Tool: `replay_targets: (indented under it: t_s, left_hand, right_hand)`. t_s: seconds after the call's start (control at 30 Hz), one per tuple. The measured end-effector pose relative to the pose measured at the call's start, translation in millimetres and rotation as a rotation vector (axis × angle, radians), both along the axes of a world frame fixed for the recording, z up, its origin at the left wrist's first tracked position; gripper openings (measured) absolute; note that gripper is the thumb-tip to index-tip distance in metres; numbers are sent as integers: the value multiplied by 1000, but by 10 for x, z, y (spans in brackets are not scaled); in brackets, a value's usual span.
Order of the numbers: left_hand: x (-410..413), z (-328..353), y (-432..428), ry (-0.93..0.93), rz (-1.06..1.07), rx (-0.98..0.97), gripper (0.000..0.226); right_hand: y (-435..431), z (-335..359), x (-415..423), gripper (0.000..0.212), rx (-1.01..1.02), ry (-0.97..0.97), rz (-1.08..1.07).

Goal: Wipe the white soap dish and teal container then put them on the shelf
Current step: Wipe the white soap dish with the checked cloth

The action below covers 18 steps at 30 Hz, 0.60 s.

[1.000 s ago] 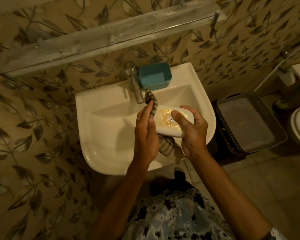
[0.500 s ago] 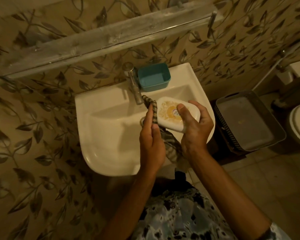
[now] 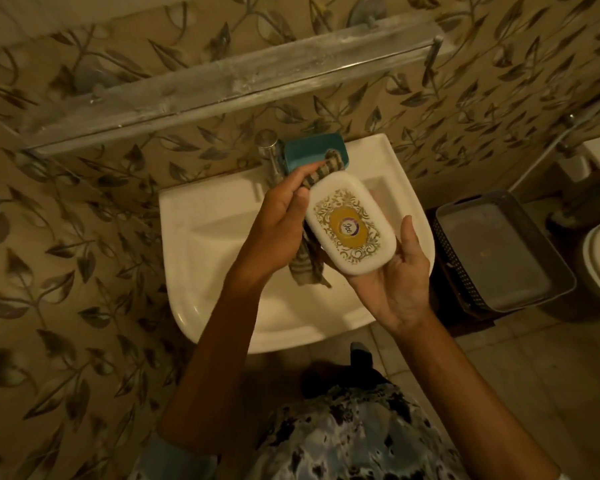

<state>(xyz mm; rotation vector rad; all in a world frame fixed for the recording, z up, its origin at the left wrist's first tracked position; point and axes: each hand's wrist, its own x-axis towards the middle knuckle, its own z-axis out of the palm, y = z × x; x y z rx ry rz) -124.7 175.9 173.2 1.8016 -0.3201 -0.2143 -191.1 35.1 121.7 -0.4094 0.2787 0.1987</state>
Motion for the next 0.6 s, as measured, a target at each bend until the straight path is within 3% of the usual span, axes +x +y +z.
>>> replay_targets:
  t_s: [0.13,0.27,0.5,0.6]
  left_hand:
    - [137,28,43,76,-115,148,38]
    - [91,-24,34,64,-154,224,40]
    - [10,-72,62,-9,166,129,37]
    - [12,-29,81,-48,217,108,39]
  right_hand:
    - [-53,-29,-82,59,88,-90,240]
    - [-99,-9,-106,73,104,-41,304]
    - [-168,-31,5,71,55,-36,288]
    - [-197,-60,48,79,44,-112,323]
